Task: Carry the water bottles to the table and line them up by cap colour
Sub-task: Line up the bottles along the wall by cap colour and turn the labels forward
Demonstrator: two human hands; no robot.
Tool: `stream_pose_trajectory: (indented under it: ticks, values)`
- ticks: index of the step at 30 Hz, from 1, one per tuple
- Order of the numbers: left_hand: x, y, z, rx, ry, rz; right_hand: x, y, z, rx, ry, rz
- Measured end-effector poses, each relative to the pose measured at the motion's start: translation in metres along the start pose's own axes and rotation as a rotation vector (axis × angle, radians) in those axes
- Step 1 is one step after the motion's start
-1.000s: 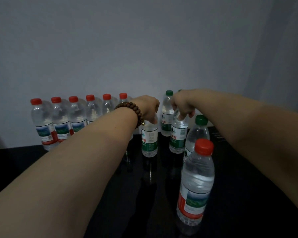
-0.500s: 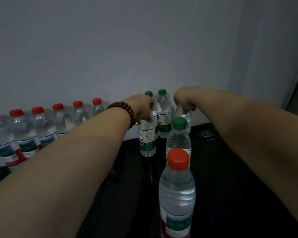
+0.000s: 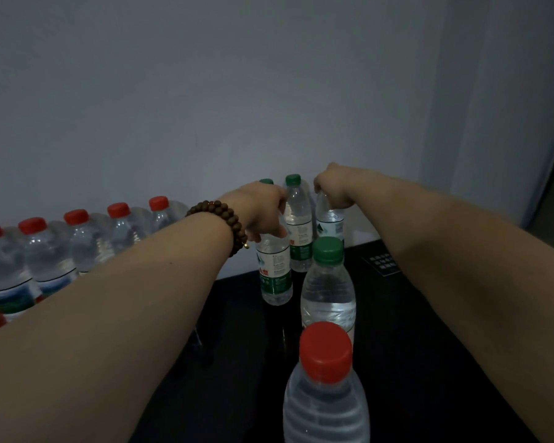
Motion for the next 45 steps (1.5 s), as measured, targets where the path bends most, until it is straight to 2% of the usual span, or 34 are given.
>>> stream_pose_trajectory:
  ticks: [11,15,18,21,23,25,29,33,38,45]
  values:
    - [-0.007,0.003,0.004,-0.001,0.009,0.015,-0.009,0.012,-0.004,-0.210,-0.006,0.035]
    - [-0.009,0.003,0.006,0.003,0.016,0.027,0.002,0.028,0.000,-0.359,0.034,0.122]
    - [-0.009,0.003,0.006,0.006,0.010,0.024,0.018,0.049,-0.002,-0.492,0.063,0.251]
    - [-0.013,0.004,0.007,-0.018,0.024,0.010,0.047,0.080,-0.014,-0.731,0.166,0.458]
    - [-0.015,0.004,0.010,-0.014,0.038,0.001,0.069,0.105,-0.028,-0.956,0.281,0.512]
    - [-0.018,0.004,0.014,0.007,0.055,-0.009,0.088,0.127,-0.047,-1.144,0.365,0.420]
    - [-0.029,0.007,0.024,0.060,0.070,-0.025,0.110,0.158,-0.086,-1.543,0.365,0.280]
    - [-0.042,0.012,0.034,0.077,0.081,-0.030,0.114,0.163,-0.100,-1.475,0.349,0.316]
    - [-0.053,0.018,0.053,0.115,0.109,-0.022,0.118,0.155,-0.097,-1.382,0.207,0.237]
    - [-0.063,0.025,0.077,0.100,0.153,-0.034,0.112,0.156,-0.090,-1.173,0.402,0.215]
Point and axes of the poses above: each hand's wrist, its own x-axis away from the middle knuckle, its own y-axis out of the palm, z = x × y, the point moved 1 cm from there along -x, towards the middle knuckle, and after that the axes turned 11 degrees about x, right-handed, at the moved point
